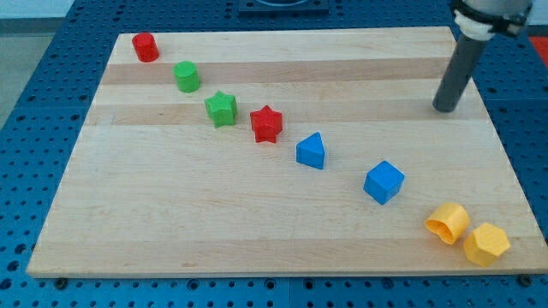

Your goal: Move your arm above the green circle

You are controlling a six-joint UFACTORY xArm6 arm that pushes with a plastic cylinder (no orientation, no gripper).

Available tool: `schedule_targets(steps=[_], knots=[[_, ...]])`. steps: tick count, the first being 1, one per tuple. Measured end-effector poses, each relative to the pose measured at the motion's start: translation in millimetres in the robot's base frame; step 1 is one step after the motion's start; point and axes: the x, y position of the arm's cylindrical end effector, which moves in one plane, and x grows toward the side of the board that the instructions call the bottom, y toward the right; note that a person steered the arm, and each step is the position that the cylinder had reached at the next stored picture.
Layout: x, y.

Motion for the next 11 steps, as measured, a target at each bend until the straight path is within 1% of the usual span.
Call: schedule_targets(steps=[1,2,3,4,5,6,7,10,11], knots=[[-31,-11],[-54,-33],[-85,-111],[-111,-201],[-122,-293],[-130,-348],[-131,-366],[-131,-362],[-174,-362]])
